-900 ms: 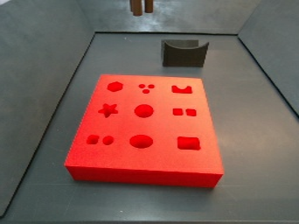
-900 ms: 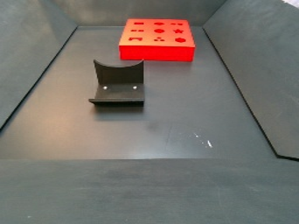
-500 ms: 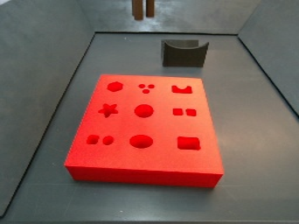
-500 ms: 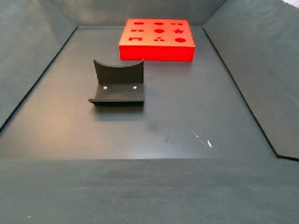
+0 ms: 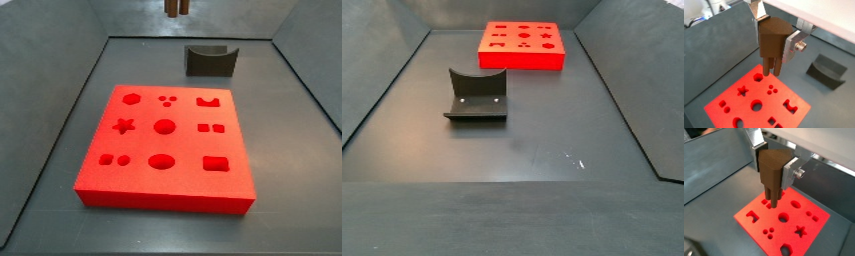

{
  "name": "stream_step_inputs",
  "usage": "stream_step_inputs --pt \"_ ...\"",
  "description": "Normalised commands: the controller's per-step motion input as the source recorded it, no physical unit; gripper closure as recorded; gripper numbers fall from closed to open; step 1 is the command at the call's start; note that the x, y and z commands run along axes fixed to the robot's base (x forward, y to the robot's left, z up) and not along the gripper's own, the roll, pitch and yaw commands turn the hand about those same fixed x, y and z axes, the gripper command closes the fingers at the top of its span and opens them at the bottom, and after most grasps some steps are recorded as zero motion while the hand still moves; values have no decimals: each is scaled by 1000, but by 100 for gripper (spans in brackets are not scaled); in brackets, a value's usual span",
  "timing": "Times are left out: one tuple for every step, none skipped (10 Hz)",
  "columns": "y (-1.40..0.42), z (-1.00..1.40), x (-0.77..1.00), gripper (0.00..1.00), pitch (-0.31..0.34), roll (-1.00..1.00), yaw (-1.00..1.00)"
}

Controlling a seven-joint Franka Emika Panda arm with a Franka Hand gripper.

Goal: Insert the 3 prong object.

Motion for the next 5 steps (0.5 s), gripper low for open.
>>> stream_step_inputs --pt "0 0 197 100 0 426 637" --pt "0 0 143 100 0 401 680" --pt "0 -66 71 100 -9 303 746" --pt "-3 -20 -57 100 -41 27 291" --pt "0 0 0 100 0 -21 0"
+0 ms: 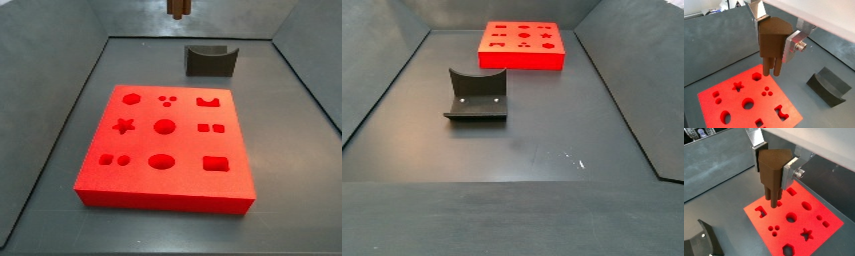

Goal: Insert the 3 prong object.

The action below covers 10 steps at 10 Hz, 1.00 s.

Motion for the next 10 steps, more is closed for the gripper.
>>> stream_step_inputs --pt "77 -463 211 100 67 -27 -160" --pt "214 -714 123 100 19 -186 -437" --pt "140 -600 69 100 0 -237 -526" --pt "140 -591 69 100 0 -237 -557" --pt "140 -611 57 100 -67 -221 -434" --pt "174 -663 0 100 -123 -210 -314" --pt "223 -697 0 100 -117 -197 -231" --pt "126 -769 0 100 -179 -100 -60" --pt "54 -677 -69 100 -201 0 6" --pt "-220 -466 -114 100 -147 94 249"
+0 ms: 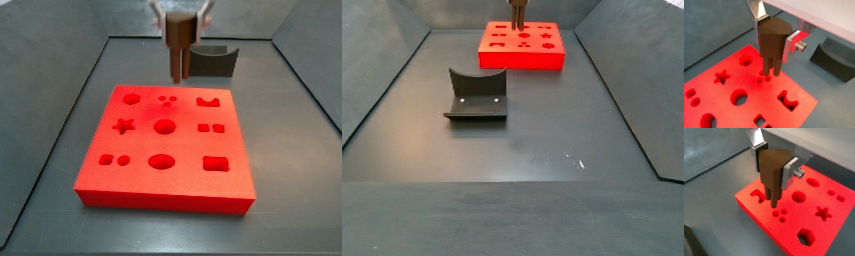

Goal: Insert the 3 prong object.

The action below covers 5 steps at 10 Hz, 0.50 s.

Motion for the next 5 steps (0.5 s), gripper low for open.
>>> stream_step_inputs --pt "-263 -357 -240 100 -204 184 429" --pt "-186 -251 -97 100 -144 316 397" --pt "-66 -123 0 100 -10 421 243" --pt "0 -89 251 100 69 467 74" --pt "0 -117 57 100 46 381 49"
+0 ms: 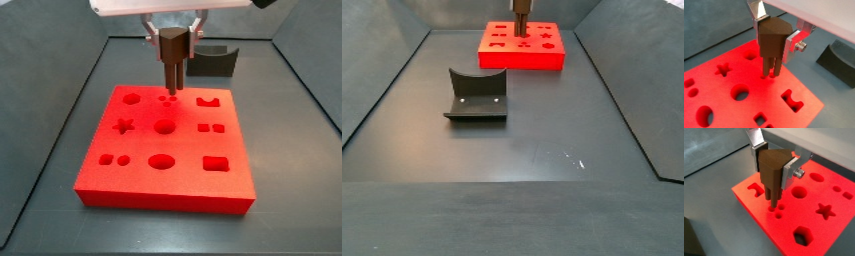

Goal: Insert the 3 prong object.

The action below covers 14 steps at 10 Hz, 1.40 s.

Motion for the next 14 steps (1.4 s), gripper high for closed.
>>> stream_step_inputs --pt "0 -6 0 100 0 44 0" --pt "0 -143 -111 100 0 -21 0" --pt "0 -294 -126 100 0 -93 0" --pt "0 -409 -40 100 -6 -76 23" --pt "0 -371 0 100 0 -31 226" --pt "0 -246 240 100 0 3 497" --pt "63 -131 246 100 0 50 580" --pt "46 -134 11 100 0 27 534" --pt "0 -89 -143 100 -90 30 509" --pt "0 0 -154 100 -146 64 623" --pt "-14 0 -117 100 -130 73 663" --pt "-123 0 -149 100 -116 56 580" --pt "-143 -6 0 100 -40 64 117" --pt "-169 -129 0 100 -39 89 0"
